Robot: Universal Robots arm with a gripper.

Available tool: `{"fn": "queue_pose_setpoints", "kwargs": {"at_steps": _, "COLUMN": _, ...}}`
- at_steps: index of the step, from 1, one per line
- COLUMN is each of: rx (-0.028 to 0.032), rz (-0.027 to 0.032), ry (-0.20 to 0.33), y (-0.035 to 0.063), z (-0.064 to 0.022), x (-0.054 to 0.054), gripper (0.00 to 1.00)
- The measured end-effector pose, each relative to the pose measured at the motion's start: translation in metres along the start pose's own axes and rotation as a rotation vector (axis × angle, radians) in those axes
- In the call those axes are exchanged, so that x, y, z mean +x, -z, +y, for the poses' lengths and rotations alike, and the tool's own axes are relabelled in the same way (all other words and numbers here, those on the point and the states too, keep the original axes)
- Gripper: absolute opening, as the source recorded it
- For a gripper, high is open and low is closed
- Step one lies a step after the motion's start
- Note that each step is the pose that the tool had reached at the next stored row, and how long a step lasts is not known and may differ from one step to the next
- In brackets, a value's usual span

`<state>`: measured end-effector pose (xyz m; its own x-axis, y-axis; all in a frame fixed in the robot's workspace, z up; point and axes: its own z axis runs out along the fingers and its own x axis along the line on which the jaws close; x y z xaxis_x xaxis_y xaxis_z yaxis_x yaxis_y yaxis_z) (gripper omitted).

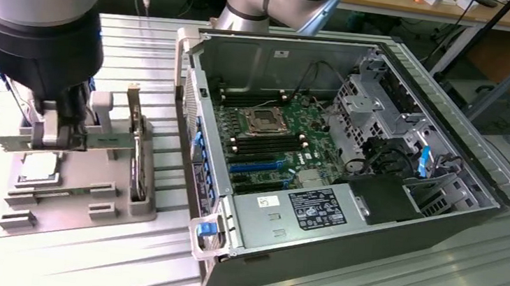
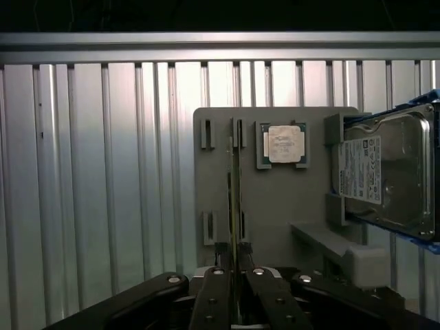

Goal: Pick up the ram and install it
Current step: 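Pick up the ram and move it above insertion slot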

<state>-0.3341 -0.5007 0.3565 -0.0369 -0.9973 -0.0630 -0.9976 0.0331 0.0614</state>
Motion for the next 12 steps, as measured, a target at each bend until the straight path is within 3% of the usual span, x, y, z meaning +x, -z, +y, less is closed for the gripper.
{"fn": "queue_pose_setpoints", "kwargs": {"at_steps": 1, "rx": -0.0027, "rz": -0.0002, "ry": 0.0, "y": 0.001, "z": -0.0163, "x": -0.001, "gripper": 0.14}}
{"fn": "queue_pose_setpoints", "kwargs": {"at_steps": 3, "rx": -0.003, "rz": -0.0016, "ry": 0.0, "y": 0.0039, "z": -0.0322, "x": -0.001, "gripper": 0.14}}
{"fn": "queue_pose_setpoints", "kwargs": {"at_steps": 4, "rx": -0.0034, "rz": -0.0023, "ry": 0.0, "y": 0.0062, "z": -0.0369, "x": -0.002, "gripper": 0.14}}
{"fn": "queue_pose_setpoints", "kwargs": {"at_steps": 6, "rx": -0.0092, "rz": -0.0024, "ry": 0.0, "y": 0.0267, "z": -0.045, "x": -0.003, "gripper": 0.14}}
{"fn": "queue_pose_setpoints", "kwargs": {"at_steps": 8, "rx": -0.0092, "rz": -0.0032, "ry": 0.0, "y": 0.0274, "z": -0.0526, "x": -0.004, "gripper": 0.14}}
{"fn": "queue_pose_setpoints", "kwargs": {"at_steps": 12, "rx": -0.0096, "rz": -0.012, "ry": 0.0, "y": 0.0295, "z": -0.087, "x": -0.005, "gripper": 0.14}}
